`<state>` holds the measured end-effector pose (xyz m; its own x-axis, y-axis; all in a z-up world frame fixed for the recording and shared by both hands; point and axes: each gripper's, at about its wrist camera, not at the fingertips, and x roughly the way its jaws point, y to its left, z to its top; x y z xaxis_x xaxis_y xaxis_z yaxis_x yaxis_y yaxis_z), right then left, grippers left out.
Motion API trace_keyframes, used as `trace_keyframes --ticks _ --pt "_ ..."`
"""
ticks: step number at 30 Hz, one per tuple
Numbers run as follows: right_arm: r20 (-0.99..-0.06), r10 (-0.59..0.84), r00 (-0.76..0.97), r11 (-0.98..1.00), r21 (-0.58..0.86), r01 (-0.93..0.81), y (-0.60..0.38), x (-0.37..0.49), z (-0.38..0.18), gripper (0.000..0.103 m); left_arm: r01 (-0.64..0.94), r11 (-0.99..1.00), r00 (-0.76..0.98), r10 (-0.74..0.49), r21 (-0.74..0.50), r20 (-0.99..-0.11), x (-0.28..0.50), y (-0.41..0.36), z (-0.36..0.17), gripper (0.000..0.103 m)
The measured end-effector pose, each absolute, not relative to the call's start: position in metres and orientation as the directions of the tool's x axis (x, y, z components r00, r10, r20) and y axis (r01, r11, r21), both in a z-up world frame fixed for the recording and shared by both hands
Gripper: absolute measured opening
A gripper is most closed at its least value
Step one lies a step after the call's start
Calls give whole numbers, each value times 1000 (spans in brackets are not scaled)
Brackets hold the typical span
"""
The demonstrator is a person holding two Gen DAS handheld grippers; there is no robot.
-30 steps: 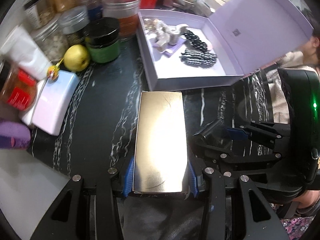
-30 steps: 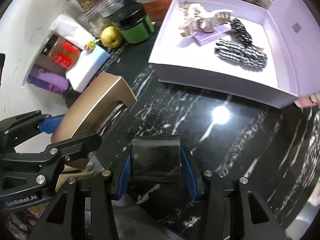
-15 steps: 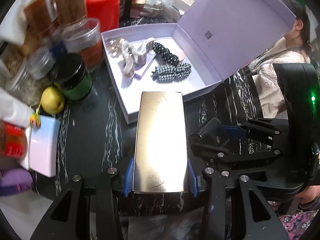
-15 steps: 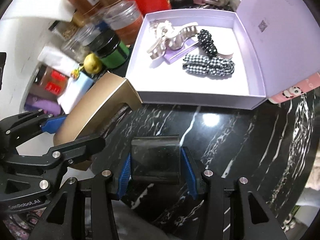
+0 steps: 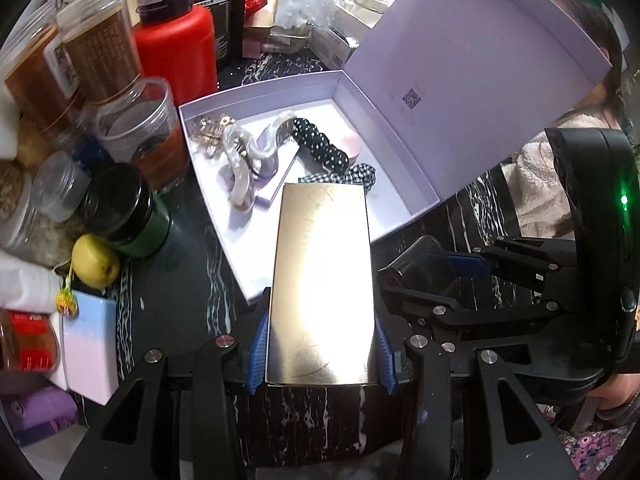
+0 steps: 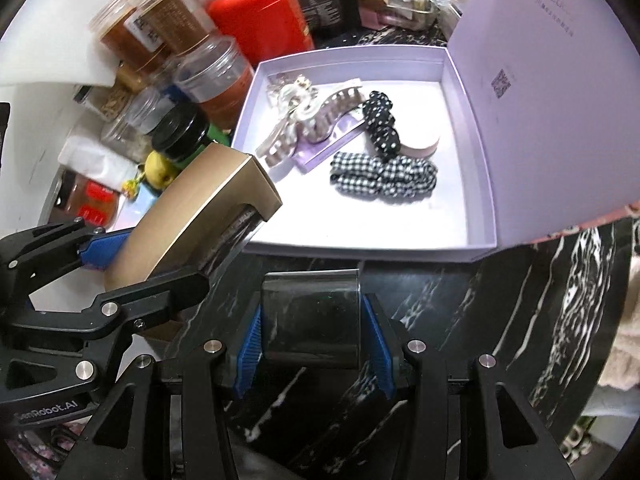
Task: Organize rigid objects
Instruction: 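Carry the gold box and dark case in both grippers over the gift box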
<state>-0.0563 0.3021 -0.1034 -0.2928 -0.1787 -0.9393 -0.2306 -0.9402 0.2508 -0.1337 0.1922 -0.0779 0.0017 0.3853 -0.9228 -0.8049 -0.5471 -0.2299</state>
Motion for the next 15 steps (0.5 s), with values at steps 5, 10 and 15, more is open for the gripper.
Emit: trace_keyframes --ticks 5,10,15 --pt "-939 -179 -292 -939 252 -234 313 -69 -105 47 -803 -550 2 383 -230 -924 -143 204 -82 43" --pt "-940 -180 -289 -939 252 -234 323 -83 -107 47 -800 -554 3 381 -231 -925 -155 215 -85 43" --pt "-940 -178 -291 -940 250 -231 333 -97 -109 47 -801 -553 3 380 -230 -925 -163 222 -87 43"
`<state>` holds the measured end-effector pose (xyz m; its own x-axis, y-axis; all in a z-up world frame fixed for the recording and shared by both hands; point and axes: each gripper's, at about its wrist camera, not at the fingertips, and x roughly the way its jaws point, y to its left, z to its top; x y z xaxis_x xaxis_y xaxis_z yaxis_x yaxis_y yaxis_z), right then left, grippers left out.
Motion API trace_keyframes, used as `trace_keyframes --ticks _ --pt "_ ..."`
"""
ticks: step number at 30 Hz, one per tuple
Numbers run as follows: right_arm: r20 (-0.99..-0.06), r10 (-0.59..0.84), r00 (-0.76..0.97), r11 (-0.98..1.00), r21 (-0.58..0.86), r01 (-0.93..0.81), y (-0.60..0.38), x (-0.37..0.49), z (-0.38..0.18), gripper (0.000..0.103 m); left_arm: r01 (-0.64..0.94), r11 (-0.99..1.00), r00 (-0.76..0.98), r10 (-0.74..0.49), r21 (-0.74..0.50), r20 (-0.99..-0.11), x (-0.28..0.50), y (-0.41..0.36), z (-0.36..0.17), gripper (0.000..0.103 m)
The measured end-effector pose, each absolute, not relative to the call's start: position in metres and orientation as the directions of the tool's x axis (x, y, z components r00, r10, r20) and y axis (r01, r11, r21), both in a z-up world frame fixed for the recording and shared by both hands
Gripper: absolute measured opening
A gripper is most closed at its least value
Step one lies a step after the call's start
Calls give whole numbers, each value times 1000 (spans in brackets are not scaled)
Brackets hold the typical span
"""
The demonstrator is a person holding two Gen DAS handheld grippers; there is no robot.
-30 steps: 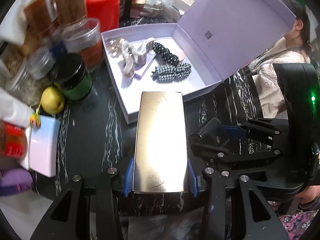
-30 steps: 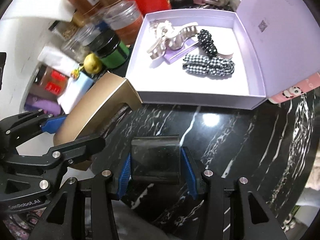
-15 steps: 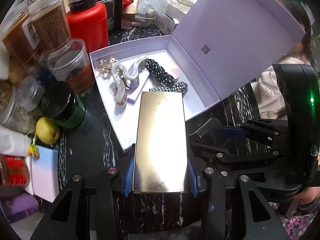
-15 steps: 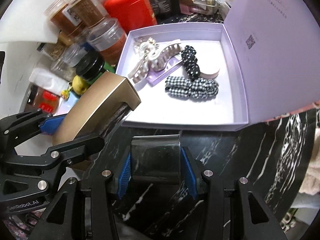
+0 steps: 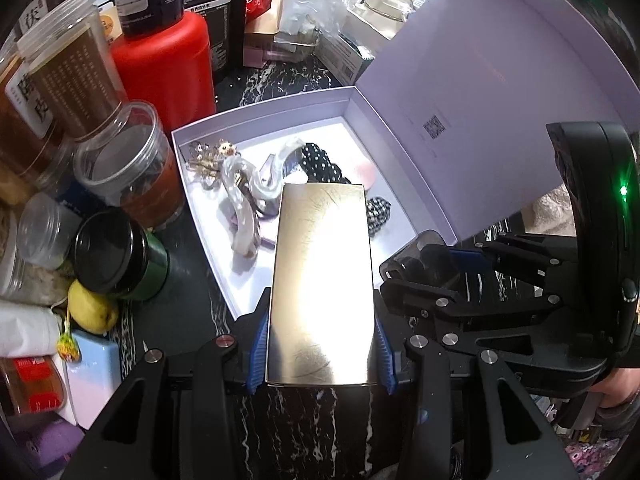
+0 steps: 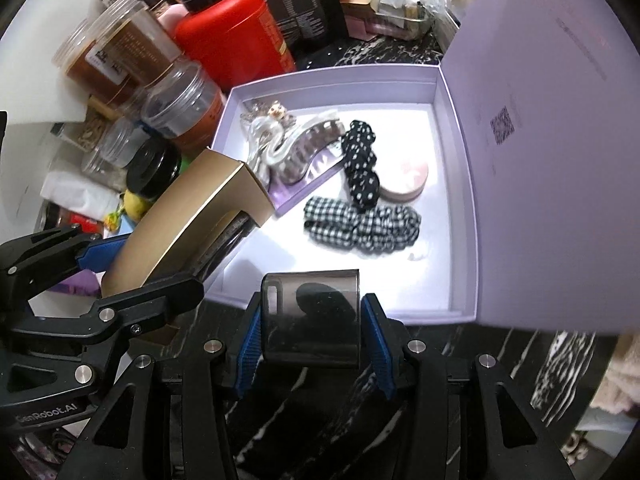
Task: Organize rigid objects
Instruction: 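Carry the gold box and dark case in both grippers over the gift box, then lower the gold box and dark case into the gift box and open both grippers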
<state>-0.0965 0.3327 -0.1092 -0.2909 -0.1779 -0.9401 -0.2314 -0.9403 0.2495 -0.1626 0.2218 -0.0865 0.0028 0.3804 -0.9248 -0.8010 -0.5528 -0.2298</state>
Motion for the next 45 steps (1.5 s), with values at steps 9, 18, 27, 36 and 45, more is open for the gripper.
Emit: trace_keyframes --ticks 9,18,27,36,45 --pt "-939 -167 -301 -937 246 -247 348 -121 -112 47 -807 -546 -4 383 -223 -924 -192 246 -91 43" --pt "-939 -146 -310 -935 234 -268 365 -141 -116 47 -810 -546 -11 381 -215 -925 -212 261 -97 43" --pt "-935 -146 -323 -930 242 -278 380 -159 -129 47 -806 -556 -18 366 -203 -930 -228 274 -112 43" --pt "-941 -136 -311 -930 229 -286 387 -171 -141 47 -798 -572 -25 345 -189 -938 -240 282 -121 43" --pt "-948 -135 -288 -931 221 -291 391 -173 -150 47 -783 -596 -30 321 -177 -947 -242 284 -130 43"
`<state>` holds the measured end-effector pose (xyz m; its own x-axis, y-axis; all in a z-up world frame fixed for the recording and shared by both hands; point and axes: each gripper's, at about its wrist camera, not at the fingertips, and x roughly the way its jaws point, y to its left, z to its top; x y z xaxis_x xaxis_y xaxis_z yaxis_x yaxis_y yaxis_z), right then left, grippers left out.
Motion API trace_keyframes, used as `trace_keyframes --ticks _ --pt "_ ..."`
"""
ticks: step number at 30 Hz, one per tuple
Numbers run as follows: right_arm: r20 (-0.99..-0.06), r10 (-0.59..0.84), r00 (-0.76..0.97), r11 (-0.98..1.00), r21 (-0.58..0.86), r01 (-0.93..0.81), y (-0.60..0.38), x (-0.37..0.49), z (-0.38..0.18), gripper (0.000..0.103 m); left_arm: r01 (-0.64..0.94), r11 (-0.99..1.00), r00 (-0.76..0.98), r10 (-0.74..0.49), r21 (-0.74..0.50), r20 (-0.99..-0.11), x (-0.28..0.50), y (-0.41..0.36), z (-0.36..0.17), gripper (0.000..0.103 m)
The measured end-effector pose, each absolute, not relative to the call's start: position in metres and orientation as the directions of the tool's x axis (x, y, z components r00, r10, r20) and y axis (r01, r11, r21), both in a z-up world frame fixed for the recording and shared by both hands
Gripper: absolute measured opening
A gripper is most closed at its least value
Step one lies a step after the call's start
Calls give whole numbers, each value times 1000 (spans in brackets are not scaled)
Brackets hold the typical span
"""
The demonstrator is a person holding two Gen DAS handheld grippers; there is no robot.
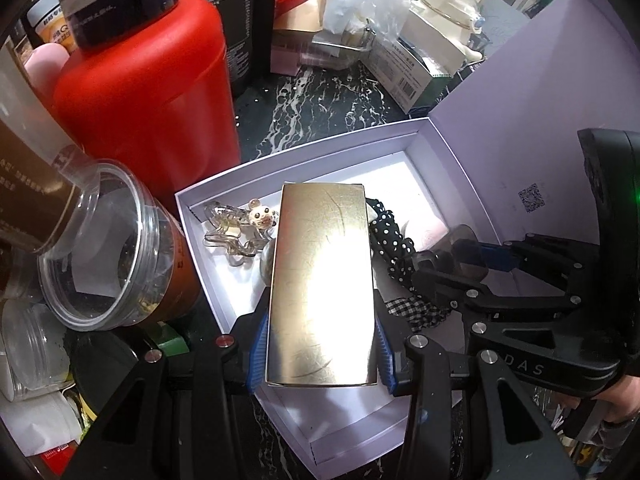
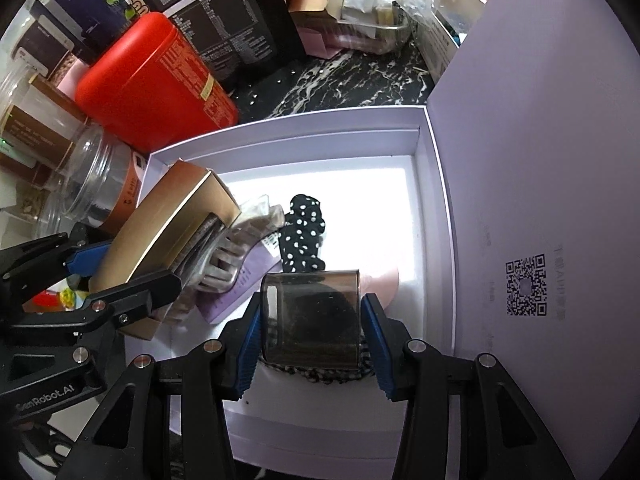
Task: Organize rigid objects
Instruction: 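Lower the gold box and dark case into the gift box and open both grippers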
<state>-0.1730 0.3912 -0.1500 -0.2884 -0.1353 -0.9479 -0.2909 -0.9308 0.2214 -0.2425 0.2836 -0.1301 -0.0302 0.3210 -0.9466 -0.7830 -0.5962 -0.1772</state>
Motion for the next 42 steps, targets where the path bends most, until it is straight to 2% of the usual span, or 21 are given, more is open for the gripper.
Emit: trace_keyframes --ticks 18,25,29,31,32,33,42 --pt "-957 -126 -261 -944 197 -265 390 -174 -153 48 -745 -663 -133 250 -69 -959 -240 283 -124 43" --pt "-947 -138 -291 -947 212 -242 389 -173 -143 61 -696 -713 -148 255 -82 -956 -237 274 -116 44" --pt "-943 -134 -303 -952 207 -225 388 -171 -138 63 -688 -722 -176 258 -69 -950 -234 270 -109 47" --pt "-941 -139 -307 -952 213 -221 388 -169 -135 63 -686 -724 -179 256 -65 -950 -232 269 -106 55" --pt "-940 -139 -310 -952 213 -219 387 -168 -133 63 -686 -725 -179 257 -67 -950 -231 269 -105 63" --pt "-940 -137 -313 -953 211 -216 386 -166 -131 62 -684 -726 -185 259 -65 -948 -230 268 -103 67" --pt "-936 -136 -324 -957 209 -203 382 -155 -119 63 -664 -745 -211 264 -60 -941 -221 258 -86 67"
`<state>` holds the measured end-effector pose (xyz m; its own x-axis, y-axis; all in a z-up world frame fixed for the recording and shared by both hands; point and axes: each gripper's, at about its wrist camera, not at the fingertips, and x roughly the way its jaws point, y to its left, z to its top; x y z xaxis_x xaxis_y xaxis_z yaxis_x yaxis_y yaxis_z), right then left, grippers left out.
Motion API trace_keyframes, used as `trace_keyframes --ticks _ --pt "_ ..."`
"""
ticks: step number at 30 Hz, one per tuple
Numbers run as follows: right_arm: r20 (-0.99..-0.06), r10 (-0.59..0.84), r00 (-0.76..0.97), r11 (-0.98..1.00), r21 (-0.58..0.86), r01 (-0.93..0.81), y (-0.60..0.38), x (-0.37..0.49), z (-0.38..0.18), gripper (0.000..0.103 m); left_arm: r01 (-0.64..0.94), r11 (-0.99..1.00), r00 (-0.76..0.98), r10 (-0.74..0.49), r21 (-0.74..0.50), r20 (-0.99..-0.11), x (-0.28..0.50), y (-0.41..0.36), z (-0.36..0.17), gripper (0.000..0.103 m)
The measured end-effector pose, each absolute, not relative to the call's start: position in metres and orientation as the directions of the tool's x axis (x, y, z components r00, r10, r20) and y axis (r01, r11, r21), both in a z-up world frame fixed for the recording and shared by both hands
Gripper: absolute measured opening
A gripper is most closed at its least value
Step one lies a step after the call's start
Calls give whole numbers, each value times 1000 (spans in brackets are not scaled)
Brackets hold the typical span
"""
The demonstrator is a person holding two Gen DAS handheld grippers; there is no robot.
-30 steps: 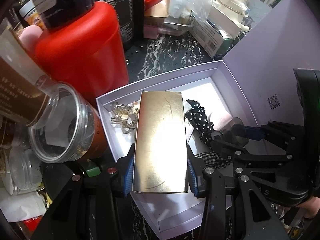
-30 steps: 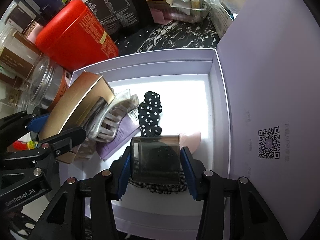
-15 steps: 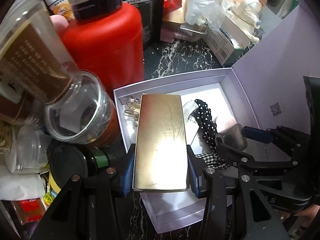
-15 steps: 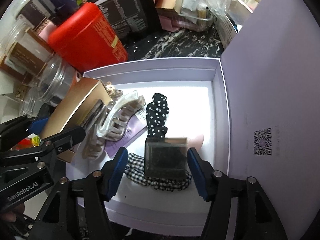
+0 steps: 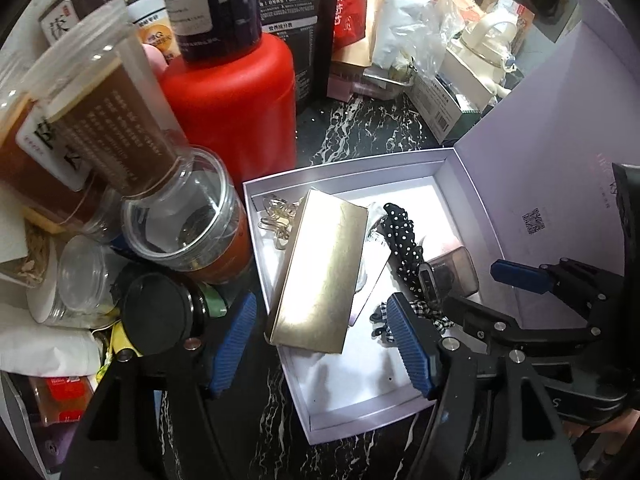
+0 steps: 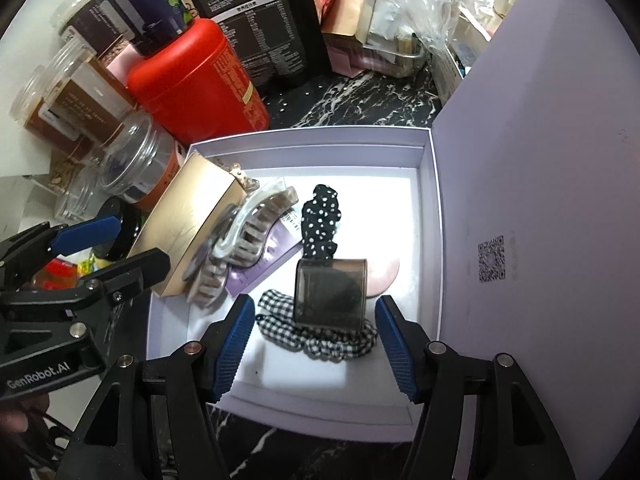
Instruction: Organize rigid objects
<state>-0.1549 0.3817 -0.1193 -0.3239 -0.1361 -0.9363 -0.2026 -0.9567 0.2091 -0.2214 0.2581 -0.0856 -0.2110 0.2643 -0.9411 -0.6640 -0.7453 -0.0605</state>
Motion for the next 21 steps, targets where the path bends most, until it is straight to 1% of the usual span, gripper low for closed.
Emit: trace_keyframes --ticks 6,9,21 --pt "-934 -145 -328 -964 208 -167 373 -144 -108 63 -636 -770 -236 253 -48 -938 -213 246 -73 67" --pt "-927 -152 -343 -966 213 -146 367 -137 -98 68 -616 -787 -260 246 -35 -934 -207 236 -64 67" --pt "-904 -175 -390 -977 208 -44 337 -104 -57 72 -546 -838 -332 226 -9 -916 -171 199 -29 67"
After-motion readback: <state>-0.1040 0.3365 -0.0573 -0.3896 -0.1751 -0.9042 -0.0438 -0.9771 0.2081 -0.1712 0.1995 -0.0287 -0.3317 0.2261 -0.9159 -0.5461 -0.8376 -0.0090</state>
